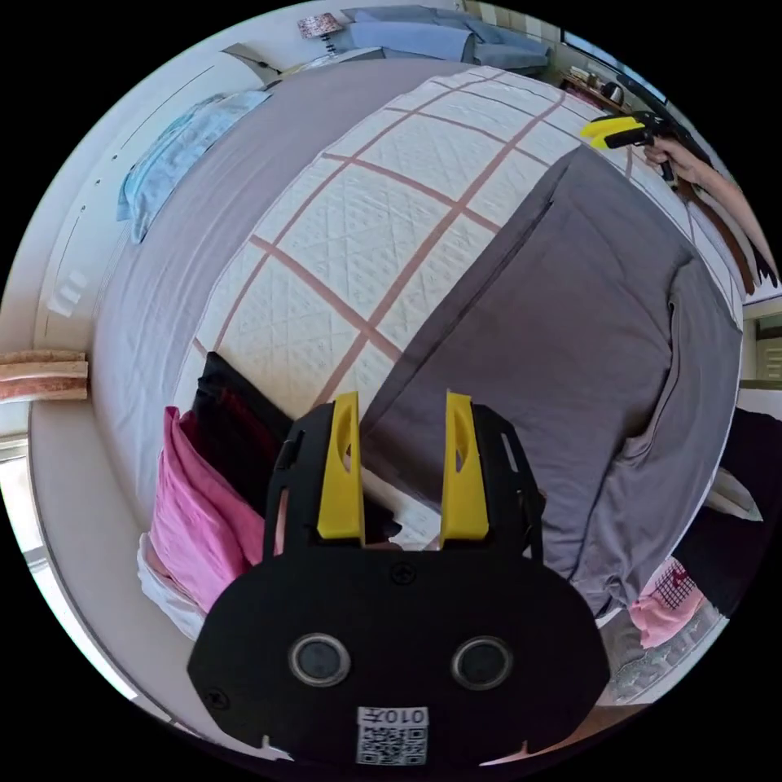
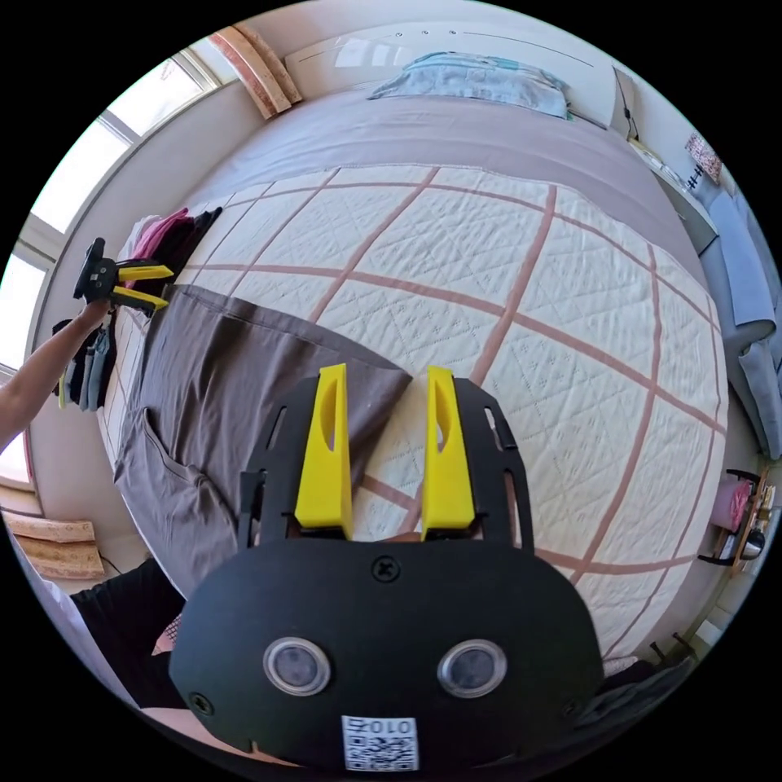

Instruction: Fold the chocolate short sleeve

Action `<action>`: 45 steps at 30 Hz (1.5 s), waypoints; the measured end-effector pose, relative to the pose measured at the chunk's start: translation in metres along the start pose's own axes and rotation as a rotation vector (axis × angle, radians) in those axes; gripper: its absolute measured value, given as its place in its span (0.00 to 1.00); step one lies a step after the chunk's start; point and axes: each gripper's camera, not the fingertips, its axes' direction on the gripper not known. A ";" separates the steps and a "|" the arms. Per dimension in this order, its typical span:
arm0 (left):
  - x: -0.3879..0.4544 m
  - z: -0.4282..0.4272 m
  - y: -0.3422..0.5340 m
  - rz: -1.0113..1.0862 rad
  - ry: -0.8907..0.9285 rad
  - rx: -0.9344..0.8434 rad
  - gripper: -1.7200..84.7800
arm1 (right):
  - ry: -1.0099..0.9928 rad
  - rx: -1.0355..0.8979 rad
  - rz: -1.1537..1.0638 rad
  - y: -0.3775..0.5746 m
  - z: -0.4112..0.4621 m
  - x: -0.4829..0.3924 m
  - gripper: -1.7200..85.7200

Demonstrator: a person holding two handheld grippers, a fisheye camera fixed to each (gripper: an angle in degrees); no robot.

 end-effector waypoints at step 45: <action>0.144 -0.173 0.094 -0.002 -0.010 0.125 0.02 | 0.042 0.074 -0.634 0.081 -0.110 -0.134 0.06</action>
